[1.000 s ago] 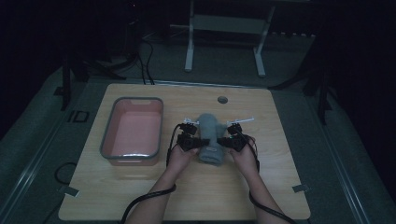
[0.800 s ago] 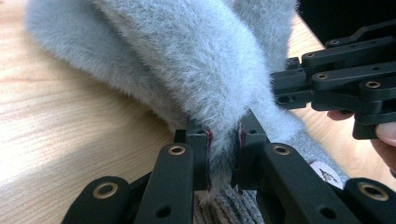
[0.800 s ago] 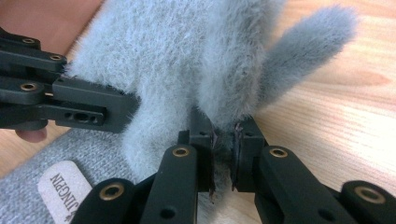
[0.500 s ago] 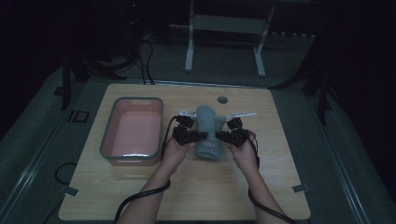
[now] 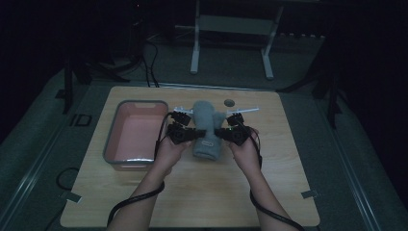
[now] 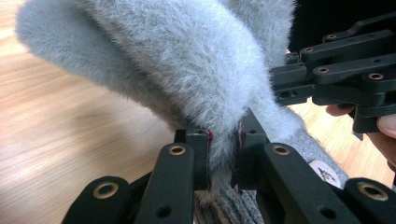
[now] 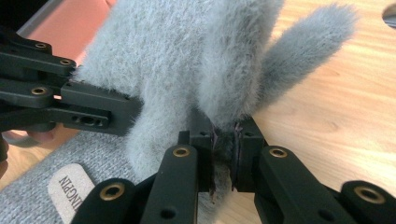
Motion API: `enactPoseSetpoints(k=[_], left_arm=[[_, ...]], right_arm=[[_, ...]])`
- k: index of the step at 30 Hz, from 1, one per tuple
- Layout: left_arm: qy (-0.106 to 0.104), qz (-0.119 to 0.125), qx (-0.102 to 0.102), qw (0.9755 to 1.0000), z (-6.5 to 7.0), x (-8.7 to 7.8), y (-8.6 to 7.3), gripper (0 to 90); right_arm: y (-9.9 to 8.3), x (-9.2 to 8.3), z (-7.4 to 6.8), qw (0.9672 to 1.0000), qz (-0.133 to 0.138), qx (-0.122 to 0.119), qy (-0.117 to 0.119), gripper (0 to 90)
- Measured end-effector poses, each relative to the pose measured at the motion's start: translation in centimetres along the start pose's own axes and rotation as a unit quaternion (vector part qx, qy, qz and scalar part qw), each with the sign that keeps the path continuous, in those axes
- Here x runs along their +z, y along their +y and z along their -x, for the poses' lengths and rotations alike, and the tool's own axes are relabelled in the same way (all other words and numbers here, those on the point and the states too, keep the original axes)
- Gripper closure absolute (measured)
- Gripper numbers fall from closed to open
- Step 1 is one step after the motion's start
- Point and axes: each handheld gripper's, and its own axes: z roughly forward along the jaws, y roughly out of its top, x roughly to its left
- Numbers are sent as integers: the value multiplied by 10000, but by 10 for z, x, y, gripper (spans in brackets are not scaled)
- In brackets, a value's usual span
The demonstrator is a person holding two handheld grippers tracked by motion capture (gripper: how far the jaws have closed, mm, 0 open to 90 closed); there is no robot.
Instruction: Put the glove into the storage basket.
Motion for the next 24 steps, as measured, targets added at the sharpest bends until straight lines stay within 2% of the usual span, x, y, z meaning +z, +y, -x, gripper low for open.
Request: enactPoseSetpoints(k=[3, 11, 17, 24], left_arm=[[43, 11, 41, 10000, -4, -12, 2, 808], [160, 142, -53, 9998, -20, -43, 1, 808], [375, 207, -53, 9991, -31, -71, 1, 808], [592, 307, -124, 9977, -53, -108, -4, 808]], right_arm=[[7, 0, -10, 10000, 14, -66, 33, 820], [26, 8, -39, 9997, 41, -222, 127, 820], [41, 17, -63, 9992, 53, -325, 245, 820], [61, 32, -98, 9980, 45, -508, 379, 820]])
